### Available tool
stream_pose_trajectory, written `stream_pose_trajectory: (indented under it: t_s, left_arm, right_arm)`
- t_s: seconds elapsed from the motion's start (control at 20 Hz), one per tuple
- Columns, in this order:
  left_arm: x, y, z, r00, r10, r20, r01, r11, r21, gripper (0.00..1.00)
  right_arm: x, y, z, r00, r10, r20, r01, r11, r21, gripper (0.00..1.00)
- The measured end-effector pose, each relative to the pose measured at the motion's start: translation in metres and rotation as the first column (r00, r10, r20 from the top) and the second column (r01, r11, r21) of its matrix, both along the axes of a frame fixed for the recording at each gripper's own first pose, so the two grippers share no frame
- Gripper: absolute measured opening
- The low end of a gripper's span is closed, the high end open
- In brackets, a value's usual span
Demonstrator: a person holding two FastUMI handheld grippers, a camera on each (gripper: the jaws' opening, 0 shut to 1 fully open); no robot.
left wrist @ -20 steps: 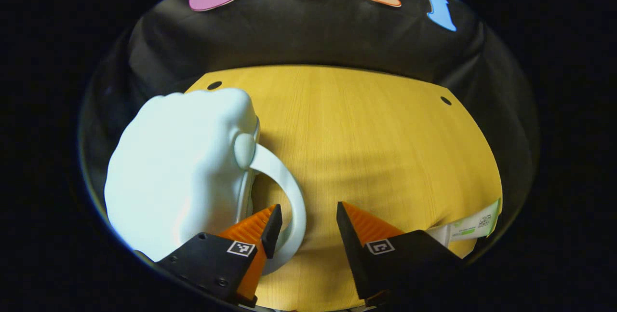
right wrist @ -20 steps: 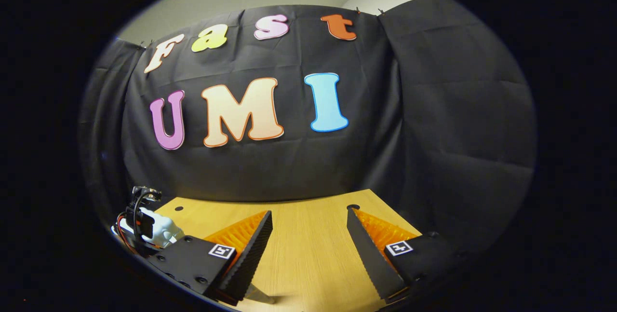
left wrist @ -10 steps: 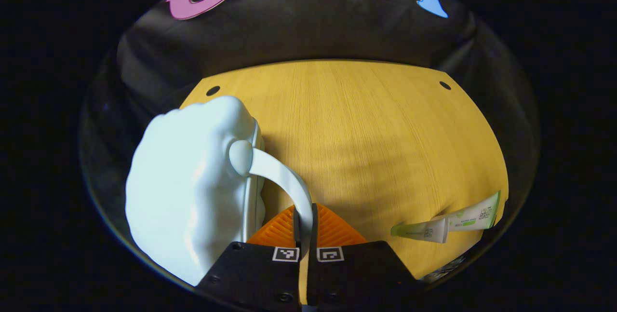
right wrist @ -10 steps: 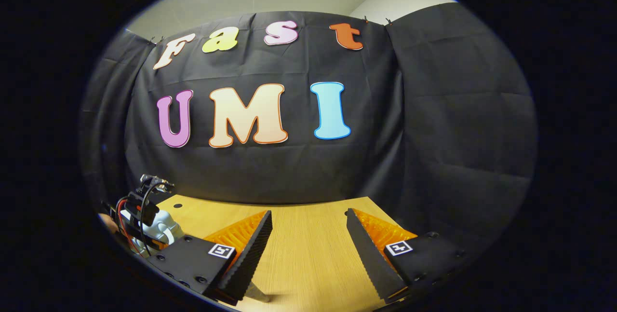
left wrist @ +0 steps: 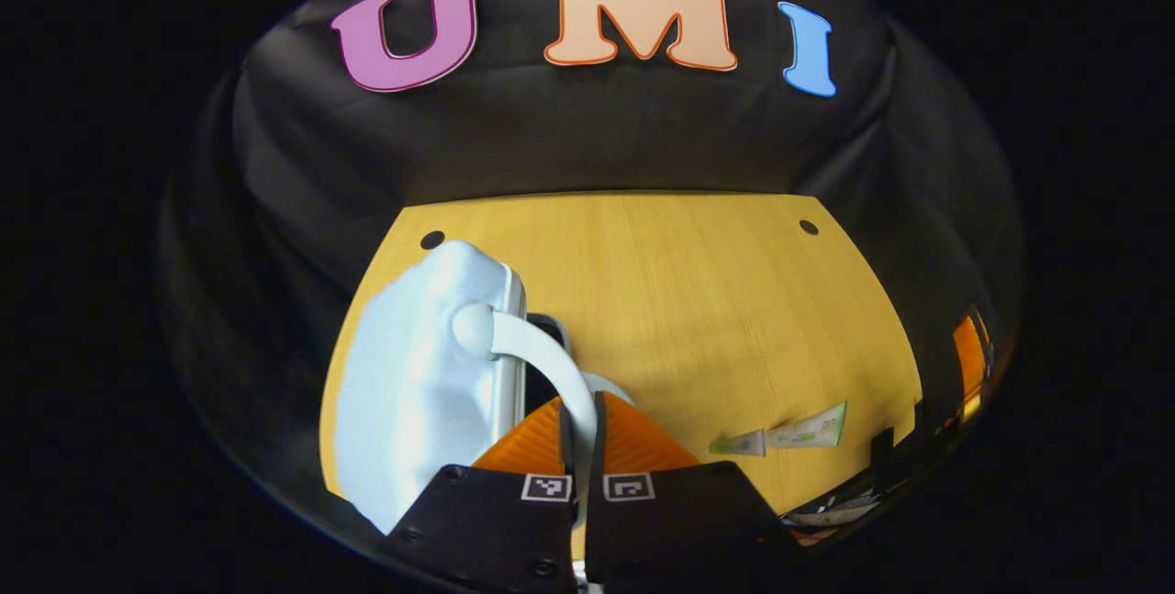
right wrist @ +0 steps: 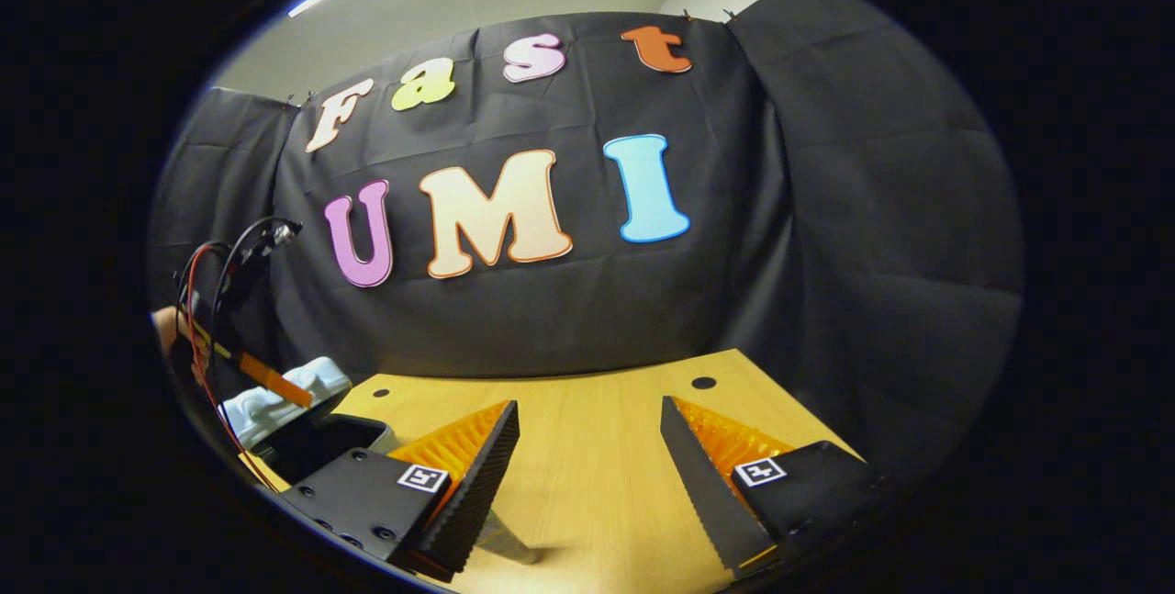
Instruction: First open the suitcase, pack the skin care products into it, and then close the suitcase.
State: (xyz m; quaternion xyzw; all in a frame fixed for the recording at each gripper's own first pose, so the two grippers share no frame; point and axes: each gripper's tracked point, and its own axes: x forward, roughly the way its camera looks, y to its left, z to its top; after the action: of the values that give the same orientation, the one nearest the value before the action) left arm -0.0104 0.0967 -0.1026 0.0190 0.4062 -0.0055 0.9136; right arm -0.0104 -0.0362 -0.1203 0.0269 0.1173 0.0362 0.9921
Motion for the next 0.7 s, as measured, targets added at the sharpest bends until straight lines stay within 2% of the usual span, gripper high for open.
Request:
stream_pose_trajectory:
  t_s: [0.05,0.15,0.2,0.25,0.3,0.35,0.5,0.55,0.7]
  left_arm:
    - [-0.003,0.016,0.014,1.000,0.002,0.014,-0.002,1.000,-0.024,0.00]
    - [-0.002,0.042,0.037,0.999,0.009,0.045,-0.002,0.989,-0.148,0.00]
    - [-0.001,0.063,0.046,0.996,0.043,0.076,-0.027,0.979,-0.203,0.00]
    - [0.001,0.087,0.055,0.993,0.063,0.096,-0.041,0.975,-0.219,0.00]
    - [0.002,0.118,0.058,0.990,0.076,0.122,-0.048,0.974,-0.220,0.00]
    - [-0.001,0.147,0.064,0.987,0.077,0.140,-0.048,0.979,-0.196,0.00]
    - [-0.012,0.247,0.066,0.985,0.053,0.165,-0.051,0.999,-0.015,0.00]
    - [-0.015,0.271,0.061,0.986,0.052,0.159,-0.053,0.999,0.003,0.00]
    - [-0.015,0.321,0.047,0.981,0.045,0.187,-0.039,0.999,-0.036,0.00]
  right_arm:
    - [0.002,0.005,-0.001,1.000,0.012,-0.004,-0.012,1.000,0.004,0.97]
    - [0.006,0.018,-0.004,1.000,0.026,-0.016,-0.026,1.000,0.000,0.97]
    - [0.008,0.027,-0.003,1.000,0.024,-0.016,-0.024,1.000,0.005,0.97]
    - [0.011,0.035,0.001,1.000,0.013,-0.008,-0.013,1.000,0.009,0.97]
    - [0.015,0.043,0.003,1.000,-0.009,-0.002,0.009,1.000,0.010,0.93]
    - [0.019,0.051,0.004,0.999,-0.038,-0.009,0.038,0.999,0.016,0.97]
    - [0.024,0.088,0.008,0.994,-0.110,-0.001,0.110,0.991,0.070,0.97]
    - [0.026,0.100,0.007,0.991,-0.135,-0.005,0.135,0.987,0.085,0.97]
    - [0.024,0.136,0.001,0.982,-0.187,-0.036,0.190,0.969,0.155,0.97]
